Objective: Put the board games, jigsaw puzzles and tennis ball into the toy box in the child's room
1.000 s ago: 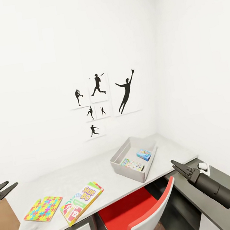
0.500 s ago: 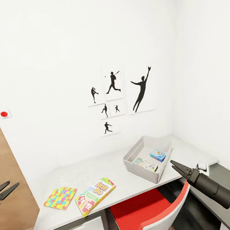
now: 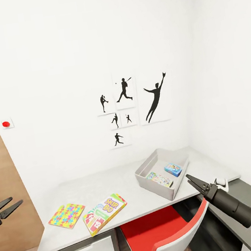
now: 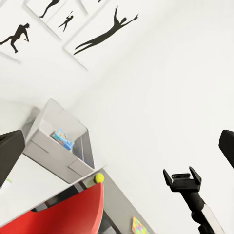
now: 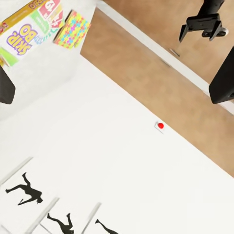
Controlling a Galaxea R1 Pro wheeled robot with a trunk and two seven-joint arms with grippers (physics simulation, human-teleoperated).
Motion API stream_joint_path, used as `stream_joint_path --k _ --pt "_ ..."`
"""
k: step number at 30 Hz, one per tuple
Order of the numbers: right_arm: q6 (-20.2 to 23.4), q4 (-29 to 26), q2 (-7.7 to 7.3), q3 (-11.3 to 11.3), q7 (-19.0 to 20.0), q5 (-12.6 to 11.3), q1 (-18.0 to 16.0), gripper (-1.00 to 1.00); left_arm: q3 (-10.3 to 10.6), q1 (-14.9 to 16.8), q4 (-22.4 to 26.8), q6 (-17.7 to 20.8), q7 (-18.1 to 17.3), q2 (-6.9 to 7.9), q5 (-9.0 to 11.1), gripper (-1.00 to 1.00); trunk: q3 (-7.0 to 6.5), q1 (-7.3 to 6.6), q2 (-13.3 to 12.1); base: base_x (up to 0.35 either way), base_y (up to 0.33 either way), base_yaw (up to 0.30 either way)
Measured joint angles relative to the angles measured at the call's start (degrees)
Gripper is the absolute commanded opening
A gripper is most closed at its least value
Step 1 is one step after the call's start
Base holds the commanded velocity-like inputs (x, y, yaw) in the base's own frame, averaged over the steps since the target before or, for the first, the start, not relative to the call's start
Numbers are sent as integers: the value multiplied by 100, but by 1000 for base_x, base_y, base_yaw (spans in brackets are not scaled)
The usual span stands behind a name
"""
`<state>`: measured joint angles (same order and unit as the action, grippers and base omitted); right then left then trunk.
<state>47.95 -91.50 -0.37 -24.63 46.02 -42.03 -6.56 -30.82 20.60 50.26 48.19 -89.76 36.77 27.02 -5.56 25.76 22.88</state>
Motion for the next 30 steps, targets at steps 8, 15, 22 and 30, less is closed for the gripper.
stream_joint_path --k 8,15,22,30 --pt "-167 0 -29 6 -4 -3 0 100 59 3 10 -21 0 17 25 100 0 0 0 0 0 1" --pt "-190 5 -57 7 0 -4 0 100 57 3 11 17 0 67 54 100 0 0 0 0 0 0" --pt "-194 1 -73 6 2 -4 0 100 92 3 42 316 0 81 62 100 0 0 0 0 0 0" --pt "-195 0 -65 7 -14 -4 0 100 108 16 61 432 0 87 27 100 2 0 0 0 0 0"
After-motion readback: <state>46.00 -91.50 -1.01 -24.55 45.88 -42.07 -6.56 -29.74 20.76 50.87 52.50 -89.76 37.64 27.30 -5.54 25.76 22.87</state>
